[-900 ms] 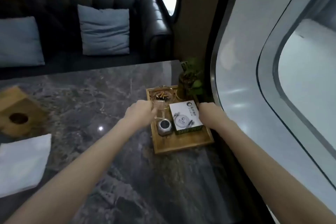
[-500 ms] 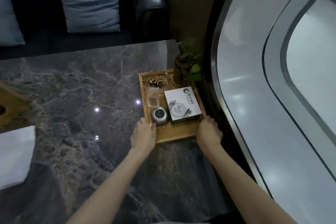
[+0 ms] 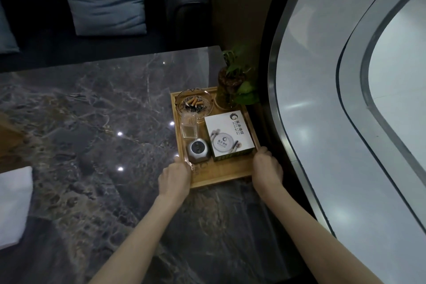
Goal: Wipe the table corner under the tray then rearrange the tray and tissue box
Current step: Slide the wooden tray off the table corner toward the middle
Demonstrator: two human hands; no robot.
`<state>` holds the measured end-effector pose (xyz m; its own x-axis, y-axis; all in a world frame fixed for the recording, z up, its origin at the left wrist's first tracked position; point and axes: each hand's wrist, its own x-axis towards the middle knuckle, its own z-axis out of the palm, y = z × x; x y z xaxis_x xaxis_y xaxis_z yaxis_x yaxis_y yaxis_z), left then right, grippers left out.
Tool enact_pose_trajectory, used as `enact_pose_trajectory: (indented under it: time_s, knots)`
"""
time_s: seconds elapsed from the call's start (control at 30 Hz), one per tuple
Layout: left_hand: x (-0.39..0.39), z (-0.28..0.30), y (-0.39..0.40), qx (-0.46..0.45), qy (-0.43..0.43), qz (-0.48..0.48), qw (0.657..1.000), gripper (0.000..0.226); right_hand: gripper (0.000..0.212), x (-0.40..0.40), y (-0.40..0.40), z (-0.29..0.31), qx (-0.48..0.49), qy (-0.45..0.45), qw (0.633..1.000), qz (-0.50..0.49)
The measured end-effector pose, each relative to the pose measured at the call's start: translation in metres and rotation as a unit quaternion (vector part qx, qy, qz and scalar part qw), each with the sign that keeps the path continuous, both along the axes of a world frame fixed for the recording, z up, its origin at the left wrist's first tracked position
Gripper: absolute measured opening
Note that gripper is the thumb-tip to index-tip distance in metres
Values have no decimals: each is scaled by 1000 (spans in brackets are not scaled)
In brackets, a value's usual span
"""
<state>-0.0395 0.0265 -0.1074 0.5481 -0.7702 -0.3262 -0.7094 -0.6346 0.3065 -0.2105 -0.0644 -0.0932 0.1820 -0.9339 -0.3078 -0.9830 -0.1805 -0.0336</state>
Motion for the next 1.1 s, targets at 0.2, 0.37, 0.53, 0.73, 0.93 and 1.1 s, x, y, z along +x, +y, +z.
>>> enact_pose_trajectory:
  time_s: [0.2,0.37,0.53,0.73,0.93,1.1]
  knots:
    - [0,3,0,-70,110,116,985,26,24,-2,0,-1,15,-122,990,-69]
    - [9,-4,0,-119,200,221,947,39,30,1,-1,0,45,-293,941,-164]
    - [13,-5,-6,-137,232,237,933,61,43,6,-19,1,114,-345,896,-253]
    - [9,-2,-8,-162,187,194,949,56,55,15,-19,-6,47,-344,898,-270]
    - [20,-13,0,-196,159,187,949,63,53,25,-11,-10,-14,-331,914,-234]
    - [40,-10,15,-216,144,192,946,64,50,46,-2,-7,-52,-353,911,-207]
